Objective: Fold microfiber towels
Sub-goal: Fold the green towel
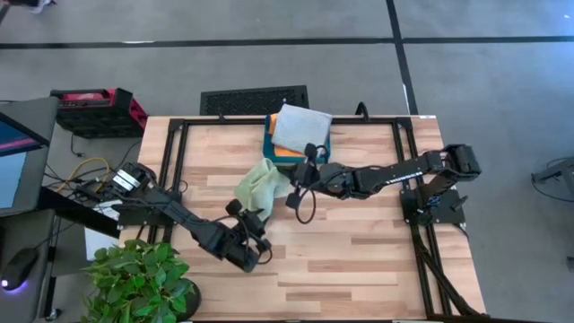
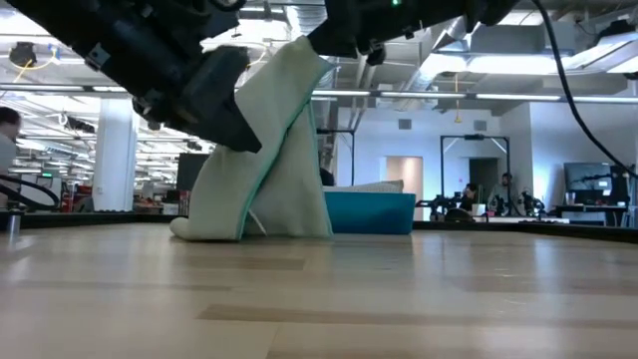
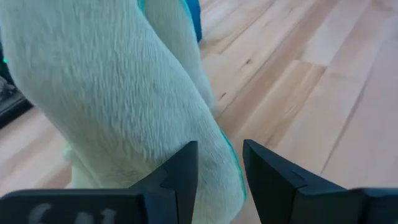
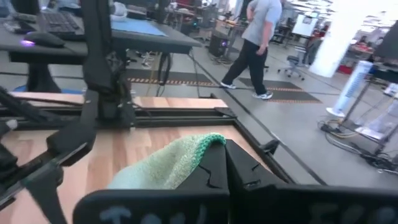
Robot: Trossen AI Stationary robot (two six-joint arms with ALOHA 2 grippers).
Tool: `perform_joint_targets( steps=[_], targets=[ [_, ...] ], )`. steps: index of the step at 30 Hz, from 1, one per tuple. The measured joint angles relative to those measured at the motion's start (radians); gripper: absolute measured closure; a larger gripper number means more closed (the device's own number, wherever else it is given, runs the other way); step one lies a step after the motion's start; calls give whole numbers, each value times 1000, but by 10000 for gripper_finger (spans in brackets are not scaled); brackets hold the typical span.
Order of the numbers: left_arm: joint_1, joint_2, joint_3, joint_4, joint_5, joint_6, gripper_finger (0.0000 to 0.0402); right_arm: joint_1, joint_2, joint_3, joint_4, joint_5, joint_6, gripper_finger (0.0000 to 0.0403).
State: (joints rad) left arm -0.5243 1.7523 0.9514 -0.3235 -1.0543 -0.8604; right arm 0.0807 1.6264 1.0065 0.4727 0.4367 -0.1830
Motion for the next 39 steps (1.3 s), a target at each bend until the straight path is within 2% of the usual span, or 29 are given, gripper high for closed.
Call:
perform_joint_targets(
  steps=[5, 15, 17, 22, 31, 36, 39],
  targets=[
    [0, 14, -36, 71, 39, -12, 287, -5, 0, 0, 16, 18, -8, 403],
    [7, 83, -51, 201, 262, -21, 288, -3, 0, 0, 41, 18, -27, 401],
    [18, 101, -50, 243, 278, -9, 288, -3, 0, 0, 37, 18, -27, 401],
    [41, 102, -50, 249, 320, 99, 278, -3, 0, 0, 36, 18, -27, 401],
    [71, 104, -50, 289, 313, 336, 224, -5, 0, 0, 36, 18, -27, 400],
    [81, 104, -50, 333, 314, 560, 221, -11, 0, 0, 36, 18, -26, 400],
    [109, 118, -50, 350, 326, 630, 220, -12, 0, 0, 36, 18, -26, 400]
  ],
)
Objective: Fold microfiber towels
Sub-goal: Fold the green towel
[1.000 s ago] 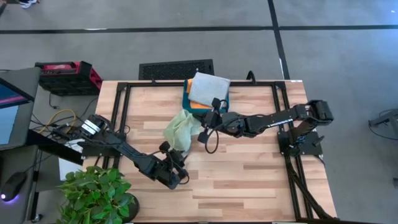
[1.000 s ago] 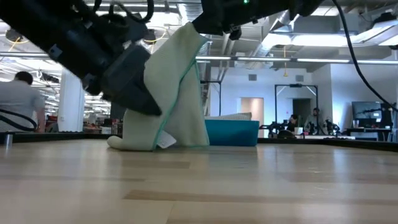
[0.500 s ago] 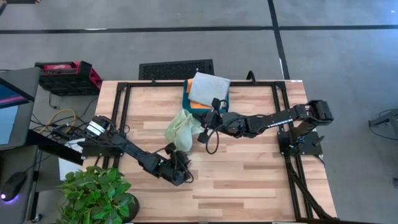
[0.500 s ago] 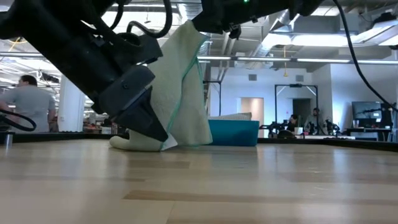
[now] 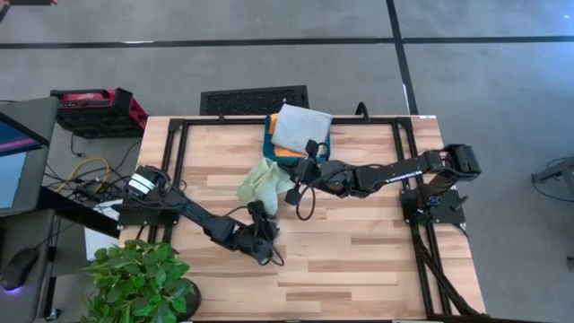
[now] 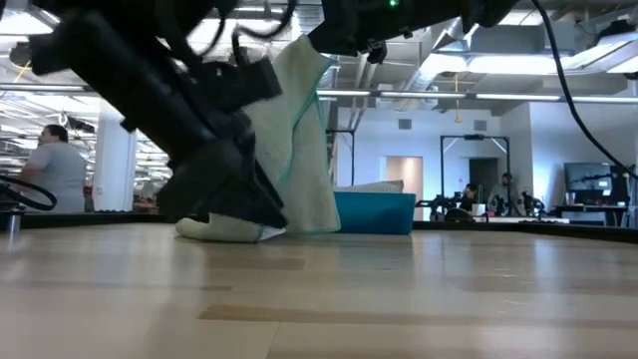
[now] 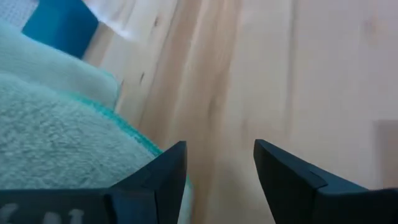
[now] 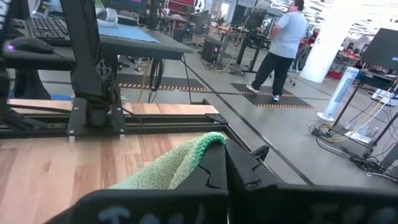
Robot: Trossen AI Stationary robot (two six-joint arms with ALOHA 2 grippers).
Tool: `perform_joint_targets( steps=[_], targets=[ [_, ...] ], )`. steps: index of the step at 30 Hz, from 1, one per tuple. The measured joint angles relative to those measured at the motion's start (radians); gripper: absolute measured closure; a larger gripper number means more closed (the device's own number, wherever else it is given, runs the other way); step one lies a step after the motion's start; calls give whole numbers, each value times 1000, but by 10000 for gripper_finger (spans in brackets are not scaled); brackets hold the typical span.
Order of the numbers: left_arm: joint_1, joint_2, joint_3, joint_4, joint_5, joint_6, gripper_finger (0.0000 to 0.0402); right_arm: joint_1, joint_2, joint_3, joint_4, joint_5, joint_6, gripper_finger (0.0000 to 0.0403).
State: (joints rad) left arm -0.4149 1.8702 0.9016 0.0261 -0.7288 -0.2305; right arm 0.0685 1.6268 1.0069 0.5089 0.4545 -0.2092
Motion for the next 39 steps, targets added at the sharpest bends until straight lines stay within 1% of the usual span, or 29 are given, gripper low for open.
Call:
perform_joint_targets(
  steps=[3, 6, 13, 21, 26, 31, 36, 39],
  targets=[
    [42, 16, 1, 12, 13, 13, 220, 1, 0, 0, -1, 0, 2, 400],
    [66, 16, 0, 16, 2, 13, 220, 1, 0, 0, -2, 0, 2, 400],
    [26, 14, 2, 2, -155, -30, 220, 1, 0, 0, -3, 0, 0, 400],
    [-45, 13, 2, -28, -350, -123, 220, 1, 0, 0, -2, 3, 1, 400],
    [-73, 13, 2, -39, -415, -143, 220, 1, 0, 0, -1, 43, 0, 400],
    [-95, 13, 2, -39, -506, -144, 220, 1, 0, 0, -3, 45, 0, 400],
    [-110, 13, 2, -43, -524, -140, 220, 1, 0, 0, -7, 49, 0, 400],
    [-126, 13, 2, -44, -580, -119, 220, 1, 0, 0, -7, 69, 0, 400]
  ],
)
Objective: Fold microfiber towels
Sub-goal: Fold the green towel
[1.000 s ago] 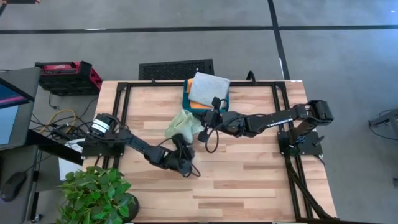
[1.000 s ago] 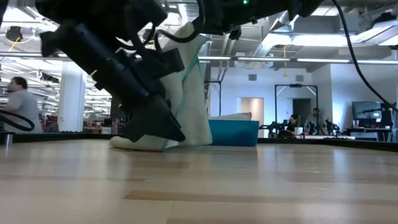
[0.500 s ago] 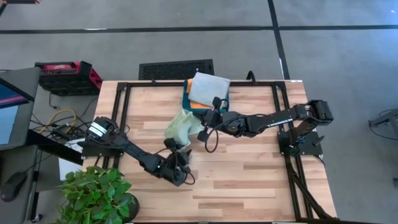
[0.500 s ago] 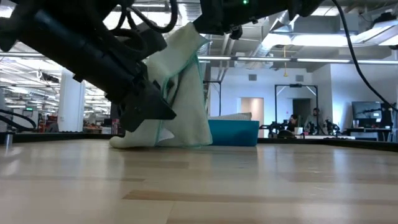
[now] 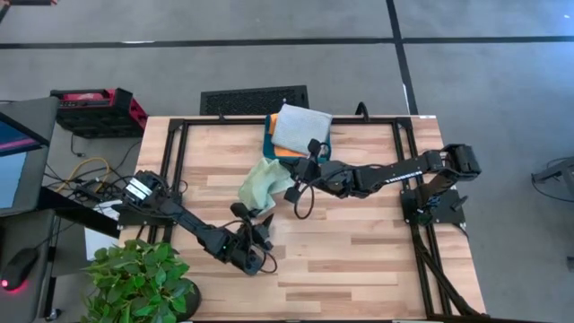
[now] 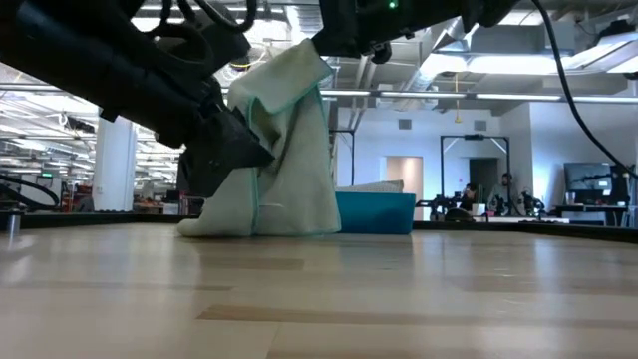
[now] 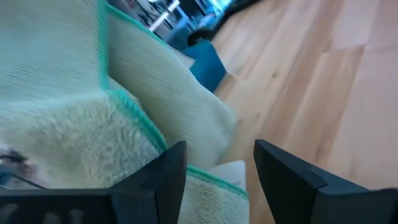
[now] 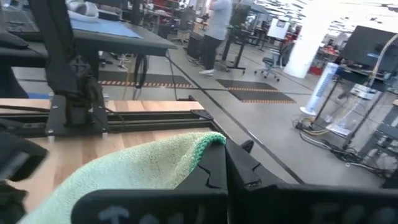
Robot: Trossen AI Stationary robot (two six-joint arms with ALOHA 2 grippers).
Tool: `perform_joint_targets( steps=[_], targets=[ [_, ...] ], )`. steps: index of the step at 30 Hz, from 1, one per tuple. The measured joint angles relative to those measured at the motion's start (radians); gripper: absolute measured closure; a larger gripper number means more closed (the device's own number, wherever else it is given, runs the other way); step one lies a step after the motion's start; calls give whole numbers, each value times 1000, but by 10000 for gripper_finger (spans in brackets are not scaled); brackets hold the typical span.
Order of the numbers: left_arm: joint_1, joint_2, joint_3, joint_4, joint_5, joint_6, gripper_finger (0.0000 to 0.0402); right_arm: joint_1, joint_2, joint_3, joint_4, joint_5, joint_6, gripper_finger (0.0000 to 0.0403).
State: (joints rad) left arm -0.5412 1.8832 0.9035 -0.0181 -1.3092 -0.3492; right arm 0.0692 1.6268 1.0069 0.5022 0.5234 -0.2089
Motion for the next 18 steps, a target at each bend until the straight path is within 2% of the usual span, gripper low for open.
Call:
perform_joint_targets(
  steps=[7, 12, 18],
  targets=[
    [-38, -33, 1, 0, -125, 24, 220, 0, 0, 0, 0, 9, 0, 400],
    [-67, -40, 1, 1, -252, 79, 220, -2, 0, 0, -1, 9, 0, 400],
    [-58, -40, 0, 9, -263, 137, 220, -13, 0, 0, -1, 9, 0, 400]
  ],
)
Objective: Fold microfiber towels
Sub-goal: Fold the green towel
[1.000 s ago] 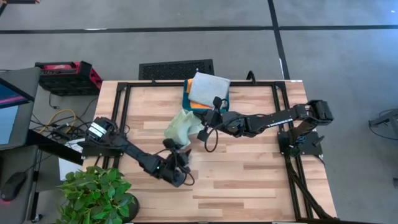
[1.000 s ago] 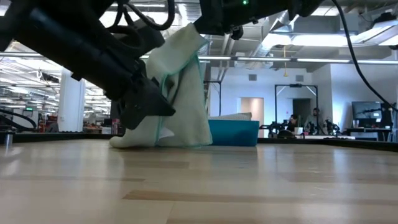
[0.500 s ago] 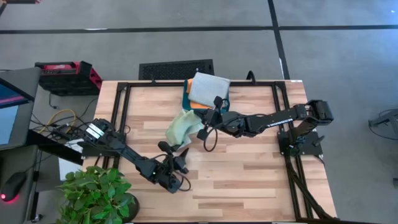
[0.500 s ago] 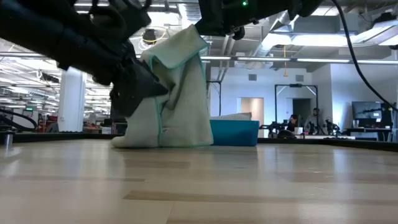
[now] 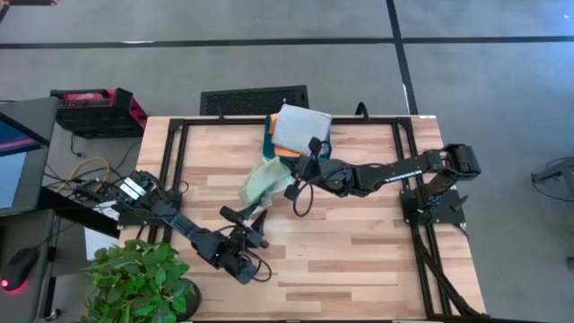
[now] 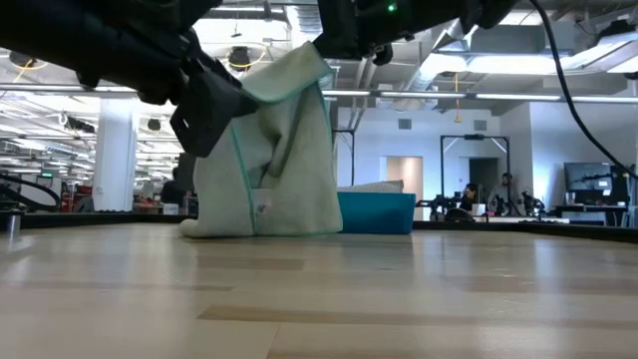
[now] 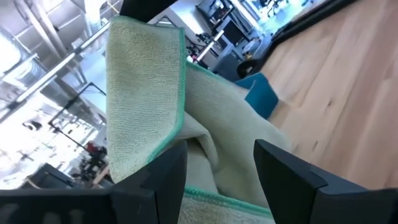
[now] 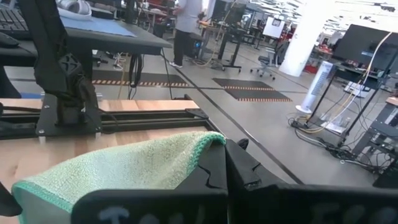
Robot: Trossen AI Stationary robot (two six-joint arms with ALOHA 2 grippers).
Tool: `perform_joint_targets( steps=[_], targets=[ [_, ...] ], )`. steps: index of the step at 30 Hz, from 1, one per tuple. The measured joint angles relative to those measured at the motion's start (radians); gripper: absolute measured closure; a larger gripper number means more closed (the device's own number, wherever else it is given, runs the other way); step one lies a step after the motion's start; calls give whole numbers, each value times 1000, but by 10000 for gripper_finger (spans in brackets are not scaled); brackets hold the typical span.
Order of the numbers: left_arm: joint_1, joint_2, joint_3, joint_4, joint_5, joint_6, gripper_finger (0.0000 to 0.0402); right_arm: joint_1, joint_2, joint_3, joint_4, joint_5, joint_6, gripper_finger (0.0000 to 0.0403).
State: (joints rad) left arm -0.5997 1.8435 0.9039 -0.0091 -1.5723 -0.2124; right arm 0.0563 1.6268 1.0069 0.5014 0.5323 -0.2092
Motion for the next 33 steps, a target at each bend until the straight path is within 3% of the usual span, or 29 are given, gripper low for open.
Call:
perform_joint_targets(
  steps=[13, 20, 25, 30, 33],
  targets=[
    [24, 0, 1, 10, 0, 204, 220, 0, 0, 0, 0, 0, 0, 397],
    [22, 0, 64, 8, 0, 343, 220, 0, 0, 0, 0, 0, 0, 397],
    [49, 1, 70, 6, 6, 239, 220, 0, 0, 0, 0, 0, 0, 397],
    [90, 1, 70, 3, 113, 62, 220, -2, 0, 0, 0, 0, 0, 397],
    [116, 10, 69, -21, 195, 36, 220, -6, 0, 0, 4, 0, 0, 397]
  ],
)
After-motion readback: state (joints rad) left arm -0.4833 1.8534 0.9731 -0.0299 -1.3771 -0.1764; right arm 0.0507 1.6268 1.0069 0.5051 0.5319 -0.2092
